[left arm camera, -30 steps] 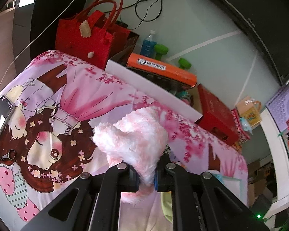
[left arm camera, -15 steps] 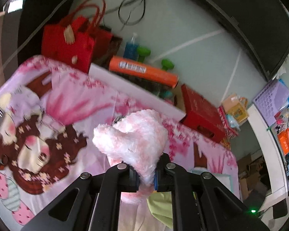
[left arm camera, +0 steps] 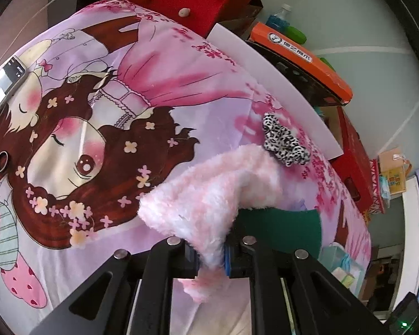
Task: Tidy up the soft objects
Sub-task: 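Carry the towel and tissue pack over the teal-rimmed tray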
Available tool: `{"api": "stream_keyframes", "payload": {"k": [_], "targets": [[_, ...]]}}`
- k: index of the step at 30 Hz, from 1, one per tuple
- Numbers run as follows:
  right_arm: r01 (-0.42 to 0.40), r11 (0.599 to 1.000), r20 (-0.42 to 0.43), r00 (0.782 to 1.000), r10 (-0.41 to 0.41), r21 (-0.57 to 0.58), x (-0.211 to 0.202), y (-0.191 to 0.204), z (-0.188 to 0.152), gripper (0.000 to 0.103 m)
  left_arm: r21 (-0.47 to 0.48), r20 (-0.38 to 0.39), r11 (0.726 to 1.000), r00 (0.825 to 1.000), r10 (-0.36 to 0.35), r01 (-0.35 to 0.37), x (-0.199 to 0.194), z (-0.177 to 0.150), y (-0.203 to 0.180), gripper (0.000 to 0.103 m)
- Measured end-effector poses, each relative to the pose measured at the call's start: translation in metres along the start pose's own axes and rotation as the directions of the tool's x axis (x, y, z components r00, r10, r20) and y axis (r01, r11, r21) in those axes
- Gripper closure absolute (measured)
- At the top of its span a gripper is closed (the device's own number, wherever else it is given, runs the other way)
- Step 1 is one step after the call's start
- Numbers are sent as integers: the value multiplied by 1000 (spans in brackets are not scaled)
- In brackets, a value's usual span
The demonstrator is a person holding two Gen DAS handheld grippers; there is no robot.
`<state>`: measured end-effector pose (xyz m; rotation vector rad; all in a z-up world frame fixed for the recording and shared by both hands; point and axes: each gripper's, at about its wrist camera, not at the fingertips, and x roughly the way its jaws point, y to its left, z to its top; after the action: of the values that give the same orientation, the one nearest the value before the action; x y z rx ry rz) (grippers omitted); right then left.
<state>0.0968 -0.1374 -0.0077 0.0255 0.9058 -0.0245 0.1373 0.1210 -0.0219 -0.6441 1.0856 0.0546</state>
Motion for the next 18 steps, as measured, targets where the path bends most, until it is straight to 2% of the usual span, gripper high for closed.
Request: {"api": "stream_keyframes", "payload": {"k": [3, 9, 18], "targets": [[0, 1000, 1, 1000, 0, 0, 0, 0, 0, 37, 5, 16, 1000, 1000, -25, 25, -5, 0, 0, 92], [-7, 1000, 19, 1000, 7, 7, -5, -3, 2, 37, 88, 124, 995, 991, -51, 41, -38, 3, -16, 94], [-21, 999, 135, 991, 15, 43, -40, -15, 11, 37, 246, 277, 963, 945, -174, 105, -101, -1, -58, 94]]}}
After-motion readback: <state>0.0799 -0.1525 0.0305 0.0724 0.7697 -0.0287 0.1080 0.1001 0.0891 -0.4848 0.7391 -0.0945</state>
